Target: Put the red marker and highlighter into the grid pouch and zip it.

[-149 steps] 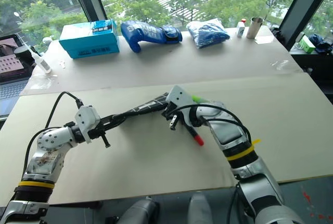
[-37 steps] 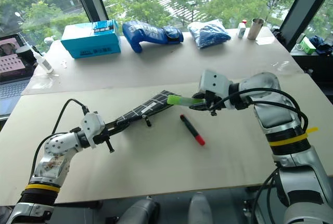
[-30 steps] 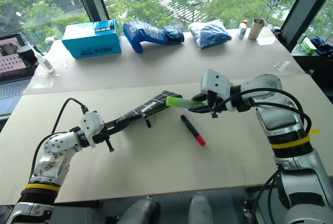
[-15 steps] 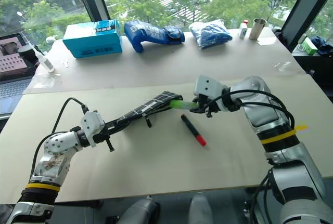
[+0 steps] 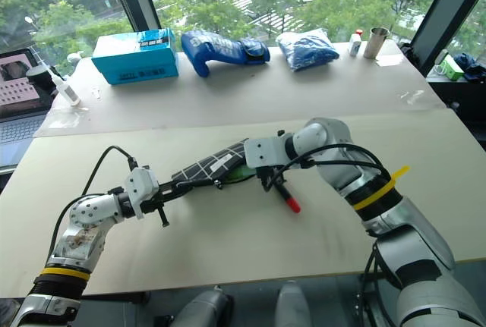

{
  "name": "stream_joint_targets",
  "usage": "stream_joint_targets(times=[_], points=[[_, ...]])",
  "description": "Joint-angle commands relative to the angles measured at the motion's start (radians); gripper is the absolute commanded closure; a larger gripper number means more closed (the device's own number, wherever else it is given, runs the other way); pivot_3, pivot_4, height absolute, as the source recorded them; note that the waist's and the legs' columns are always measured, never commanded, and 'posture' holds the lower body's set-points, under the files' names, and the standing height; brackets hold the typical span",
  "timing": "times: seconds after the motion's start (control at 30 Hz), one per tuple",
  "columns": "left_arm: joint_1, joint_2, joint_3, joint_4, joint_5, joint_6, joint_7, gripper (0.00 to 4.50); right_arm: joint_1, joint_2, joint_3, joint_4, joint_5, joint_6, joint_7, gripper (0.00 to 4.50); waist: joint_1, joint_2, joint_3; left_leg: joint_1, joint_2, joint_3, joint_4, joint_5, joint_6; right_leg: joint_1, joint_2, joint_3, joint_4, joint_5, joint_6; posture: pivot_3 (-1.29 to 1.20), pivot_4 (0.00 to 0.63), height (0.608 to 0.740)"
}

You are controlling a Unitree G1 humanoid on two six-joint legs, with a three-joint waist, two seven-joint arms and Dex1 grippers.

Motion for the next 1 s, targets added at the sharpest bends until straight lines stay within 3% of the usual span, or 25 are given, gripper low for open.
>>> stream_joint_targets(times=[0.03,0.13,0.27,0.53,0.57,0.73,1.0], points=[[-0.013,-0.001,0.006,-0.020,-0.007,-0.024,-0.001,4.50,-0.066,0.055,0.010,-0.001,-0.078,-0.086,-0.072,3.44,-0.002,0.000,0.000,0.000,0.001,0.000,0.000,0.000,0.000,0.000,0.001,0.000,0.000,0.000,0.000,0.00,0.150,0.740],[-0.015,-0.002,0.005,-0.017,-0.007,-0.025,-0.002,4.50,-0.085,0.109,0.007,-0.002,-0.095,-0.107,-0.095,3.44,-0.007,0.000,0.000,0.000,0.003,0.000,0.000,-0.001,-0.002,-0.001,0.002,-0.001,0.000,0.000,-0.001,0.00,0.150,0.740],[-0.017,-0.006,0.004,-0.015,-0.007,-0.025,-0.001,4.50,-0.042,0.152,-0.010,-0.115,0.009,-0.087,0.004,3.44,-0.011,0.000,0.000,0.000,0.003,0.000,0.000,-0.001,-0.002,-0.001,0.002,-0.001,0.000,0.001,-0.001,0.00,0.150,0.740],[-0.019,-0.011,0.009,-0.012,-0.009,-0.027,-0.002,4.50,-0.013,0.159,-0.011,-0.031,-0.039,-0.180,-0.062,3.44,-0.018,0.000,0.000,0.000,0.004,0.000,0.000,-0.002,-0.002,-0.001,0.004,-0.001,0.001,0.001,-0.001,0.00,0.150,0.740],[-0.018,-0.011,0.009,-0.013,-0.010,-0.026,-0.002,4.50,-0.013,0.155,-0.019,-0.019,-0.031,-0.170,-0.053,2.44,-0.020,0.000,0.000,0.000,0.004,0.000,0.000,-0.002,-0.002,-0.001,0.004,-0.001,0.001,0.001,-0.001,0.00,0.150,0.740],[-0.015,-0.009,0.009,-0.015,-0.011,-0.026,-0.005,4.50,-0.032,0.156,-0.071,0.025,-0.015,-0.129,-0.066,0.76,-0.020,0.000,0.000,0.000,0.004,0.000,0.000,-0.002,-0.003,-0.002,0.004,-0.001,0.001,0.002,-0.002,0.00,0.150,0.740],[-0.019,-0.030,0.046,-0.041,-0.071,0.033,0.029,4.50,-0.046,0.058,-0.264,0.014,0.178,-0.074,0.023,0.76,-0.017,0.000,0.000,0.000,0.004,0.000,0.000,-0.002,-0.003,-0.002,0.004,-0.001,0.000,0.002,-0.002,0.00,0.150,0.740]])
